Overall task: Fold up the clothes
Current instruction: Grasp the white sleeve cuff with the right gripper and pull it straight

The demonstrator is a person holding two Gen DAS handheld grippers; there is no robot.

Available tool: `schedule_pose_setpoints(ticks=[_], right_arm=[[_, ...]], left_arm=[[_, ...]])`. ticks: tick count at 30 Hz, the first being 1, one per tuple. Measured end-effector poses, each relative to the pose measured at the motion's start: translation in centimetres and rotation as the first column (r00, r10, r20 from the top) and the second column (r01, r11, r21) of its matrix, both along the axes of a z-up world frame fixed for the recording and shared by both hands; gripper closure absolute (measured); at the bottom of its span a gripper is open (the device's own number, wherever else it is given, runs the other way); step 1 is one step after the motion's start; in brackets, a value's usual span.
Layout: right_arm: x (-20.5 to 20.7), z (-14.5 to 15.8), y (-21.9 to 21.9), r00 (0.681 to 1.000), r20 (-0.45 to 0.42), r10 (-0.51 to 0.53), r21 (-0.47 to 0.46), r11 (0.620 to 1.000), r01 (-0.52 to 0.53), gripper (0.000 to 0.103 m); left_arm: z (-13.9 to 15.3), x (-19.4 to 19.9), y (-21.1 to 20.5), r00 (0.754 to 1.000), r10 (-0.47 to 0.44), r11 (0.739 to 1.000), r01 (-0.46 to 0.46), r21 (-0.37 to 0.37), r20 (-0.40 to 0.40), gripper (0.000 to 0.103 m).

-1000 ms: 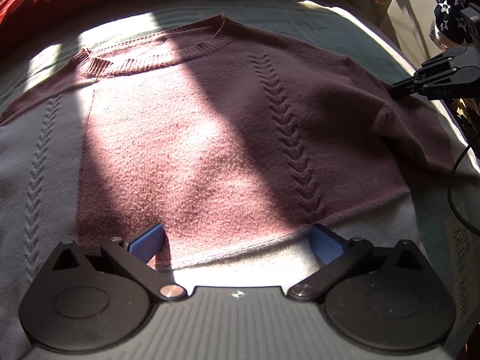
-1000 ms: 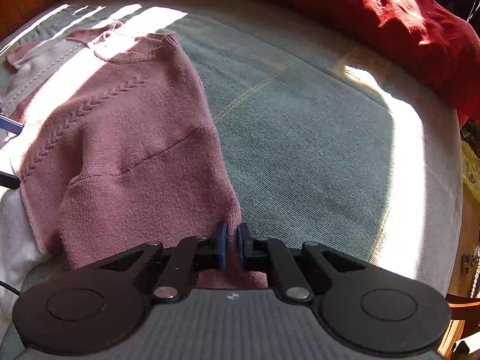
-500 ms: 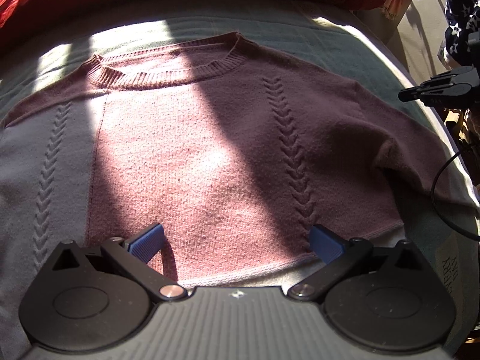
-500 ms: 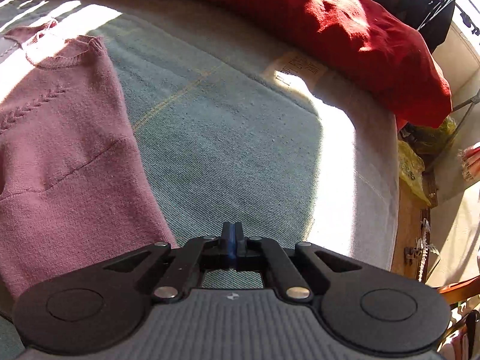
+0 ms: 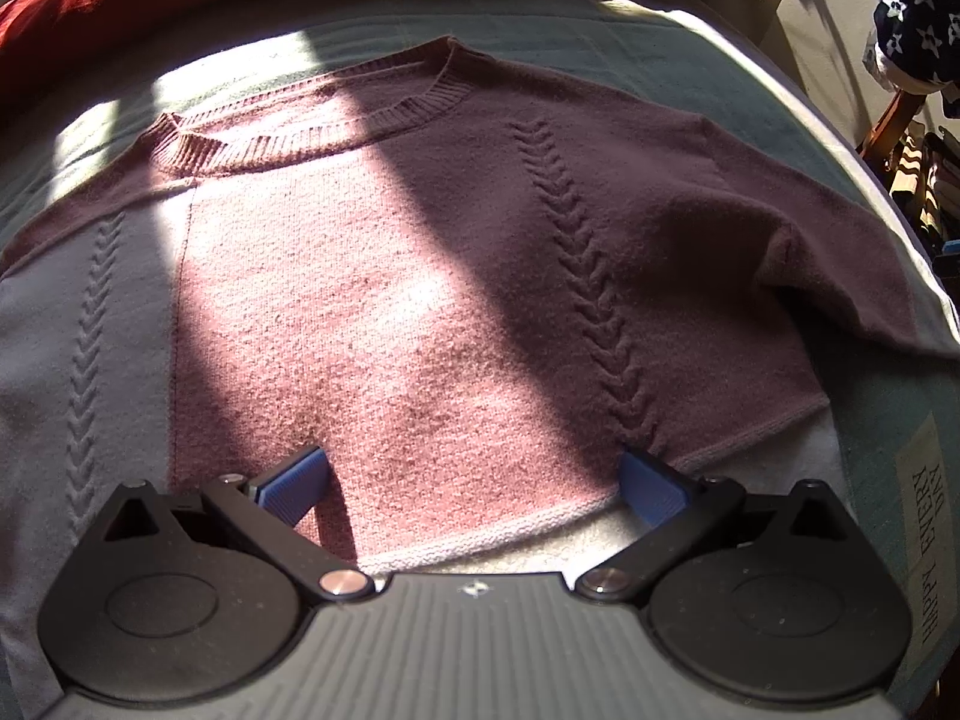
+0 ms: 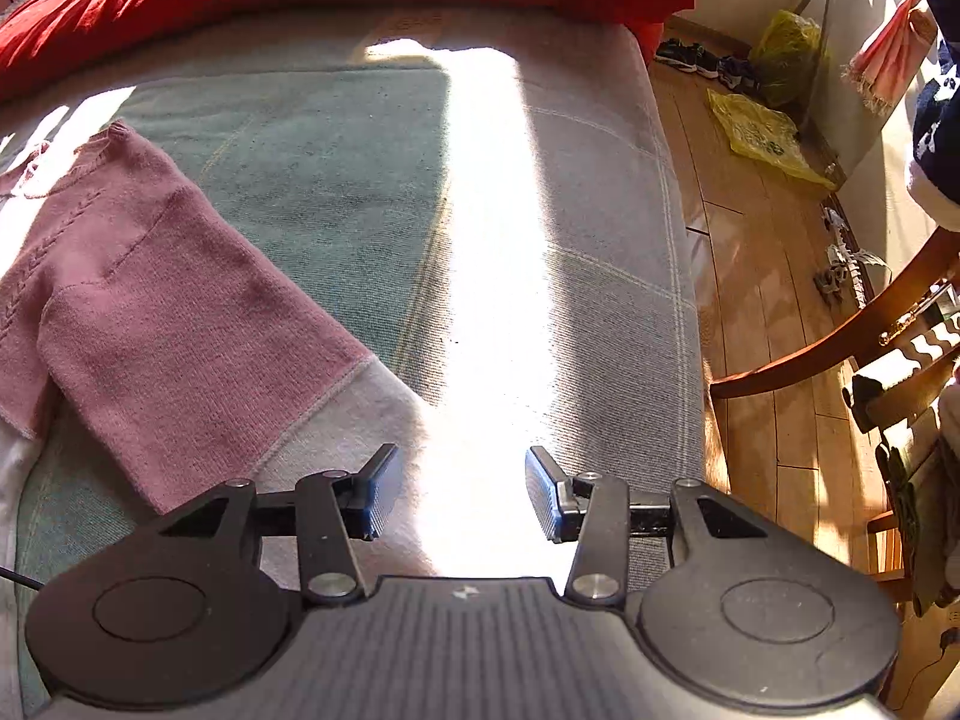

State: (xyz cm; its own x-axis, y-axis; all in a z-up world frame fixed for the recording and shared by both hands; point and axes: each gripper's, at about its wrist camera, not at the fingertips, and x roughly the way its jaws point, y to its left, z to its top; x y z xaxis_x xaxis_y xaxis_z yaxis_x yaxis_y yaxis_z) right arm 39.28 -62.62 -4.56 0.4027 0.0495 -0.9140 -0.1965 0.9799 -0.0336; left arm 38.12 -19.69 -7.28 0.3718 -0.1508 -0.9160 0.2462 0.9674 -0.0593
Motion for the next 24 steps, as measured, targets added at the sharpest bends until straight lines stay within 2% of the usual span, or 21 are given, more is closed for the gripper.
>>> schedule_pose_setpoints(ticks=[2, 6, 10, 11, 12, 13, 14, 15, 18, 24], right_arm=[[-0.3, -0.9, -0.8, 1.000, -0.001, 0.004, -0.025, 1.000, -0.004, 0.052], [0.7, -2.2, -1.5, 0.998, 0.000, 0.064, 0.038, 0.997, -0.064, 0.048], [1.8, -3.2, -1.6, 0.991, -0.038, 0.132, 0.080, 0.988, -0.129, 0.047], [1.9, -3.3, -1.6, 0.988, -0.043, 0.145, 0.085, 0.986, -0.141, 0.050], [1.8, -3.1, -1.4, 0.987, -0.052, 0.153, 0.094, 0.985, -0.148, 0.064], [1.7, -2.9, -1.3, 0.985, -0.062, 0.161, 0.103, 0.983, -0.154, 0.072], [1.5, -2.6, -0.9, 0.983, -0.067, 0.174, 0.089, 0.982, -0.168, 0.088], [1.2, -2.4, -0.4, 0.980, -0.069, 0.187, 0.065, 0.981, -0.182, 0.094], [0.4, -1.5, 0.8, 0.976, -0.056, 0.210, -0.015, 0.977, -0.212, 0.095], [1.5, 0.8, 0.9, 0.983, 0.016, 0.184, -0.124, 0.976, -0.181, 0.095]], left_arm=[[-0.1, 0.0, -0.2, 1.000, -0.008, 1.000, 0.008, 0.011, 0.003, 0.001], [-0.1, 0.0, -0.3, 1.000, -0.018, 0.999, 0.018, 0.027, 0.005, 0.001], [-0.1, 0.0, -0.6, 1.000, -0.020, 0.999, 0.020, 0.042, 0.007, 0.001], [-0.1, 0.0, -0.6, 1.000, -0.019, 0.999, 0.019, 0.046, 0.008, 0.001], [-0.1, 0.0, -0.7, 1.000, -0.018, 0.999, 0.017, 0.050, 0.009, 0.001], [-0.1, 0.0, -0.8, 1.000, -0.016, 0.998, 0.015, 0.053, 0.009, 0.001], [-0.1, 0.0, -0.8, 1.000, -0.015, 0.998, 0.014, 0.055, 0.010, 0.001], [-0.1, 0.0, -0.9, 1.000, -0.014, 0.998, 0.013, 0.057, 0.010, 0.001], [-0.1, 0.1, -1.0, 1.000, -0.013, 0.998, 0.012, 0.063, 0.006, 0.001], [0.2, 0.2, -1.2, 1.000, -0.030, 0.997, 0.030, 0.070, 0.002, 0.001]])
